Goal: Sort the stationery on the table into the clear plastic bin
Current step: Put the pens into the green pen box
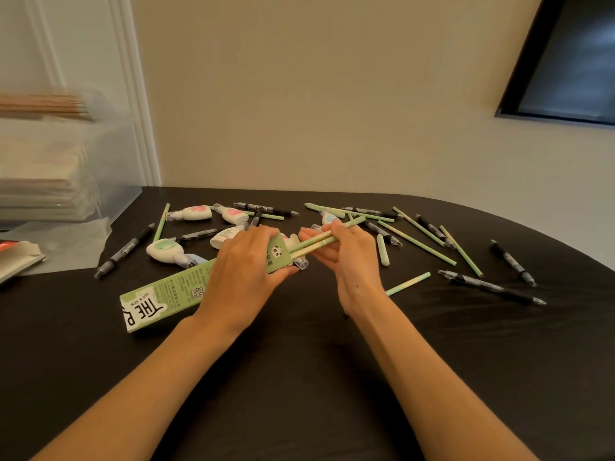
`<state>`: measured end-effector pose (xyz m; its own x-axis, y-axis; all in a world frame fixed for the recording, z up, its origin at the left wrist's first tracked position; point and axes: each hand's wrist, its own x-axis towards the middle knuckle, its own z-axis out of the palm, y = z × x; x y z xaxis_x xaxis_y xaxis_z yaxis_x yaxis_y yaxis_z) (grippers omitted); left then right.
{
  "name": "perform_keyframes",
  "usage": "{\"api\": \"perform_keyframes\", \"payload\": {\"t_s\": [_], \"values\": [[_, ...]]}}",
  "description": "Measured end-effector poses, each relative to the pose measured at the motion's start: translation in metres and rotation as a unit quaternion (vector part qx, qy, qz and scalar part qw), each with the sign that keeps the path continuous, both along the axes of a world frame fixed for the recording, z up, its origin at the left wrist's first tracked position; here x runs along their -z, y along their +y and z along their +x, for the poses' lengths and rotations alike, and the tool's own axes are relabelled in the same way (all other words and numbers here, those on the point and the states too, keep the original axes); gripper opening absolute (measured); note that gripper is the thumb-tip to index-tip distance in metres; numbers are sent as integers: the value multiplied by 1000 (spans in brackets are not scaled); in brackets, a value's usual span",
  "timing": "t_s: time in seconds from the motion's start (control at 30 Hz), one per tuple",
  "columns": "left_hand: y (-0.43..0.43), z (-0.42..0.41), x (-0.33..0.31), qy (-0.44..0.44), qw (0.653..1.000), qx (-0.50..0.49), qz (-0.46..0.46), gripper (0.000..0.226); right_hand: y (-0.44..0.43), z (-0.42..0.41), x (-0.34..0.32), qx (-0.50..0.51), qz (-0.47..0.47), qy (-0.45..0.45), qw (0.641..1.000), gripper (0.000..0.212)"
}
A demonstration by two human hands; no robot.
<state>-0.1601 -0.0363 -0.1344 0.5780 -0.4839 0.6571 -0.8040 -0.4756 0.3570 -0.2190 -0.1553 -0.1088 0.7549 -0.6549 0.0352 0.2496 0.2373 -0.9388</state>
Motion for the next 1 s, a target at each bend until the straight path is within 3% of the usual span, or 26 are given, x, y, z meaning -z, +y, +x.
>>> {"api": "perform_keyframes", "payload": {"t_s": [0.1,0.23,0.4,0.57,0.67,0.73,0.77,0.8,0.87,1.0], "values": [[-1,-2,1,-5,1000,10,6,56,3,2,1,-9,-3,-11,1000,20],[-1,-3,1,-2,1000,11,8,55,12,3,2,-88,-54,108,989,22],[0,-2,-1,10,1000,-18,10,58,9,0,-1,-52,-25,46,997,32],[-4,-2,-2,29,999,-24,14,54,13,-1,-3,-108,-24,183,977,40],[-8,-4,-6,27,999,-28,13,54,-3,-16,-7,-120,-58,100,986,42],[-9,-4,-9,31,998,-37,29,55,-23,-31,-9,-69,-90,91,989,34],[-10,-4,-10,32,998,-39,37,55,-36,-37,-8,-1,-151,130,980,29],[-13,-5,-11,33,998,-41,43,55,-50,-44,-5,79,-243,190,948,26],[-20,-8,-11,39,997,-44,56,56,-73,-56,3,164,-400,297,851,20],[-42,-12,-11,50,994,-45,83,55,-90,-74,18,58,-522,459,717,21]]}}
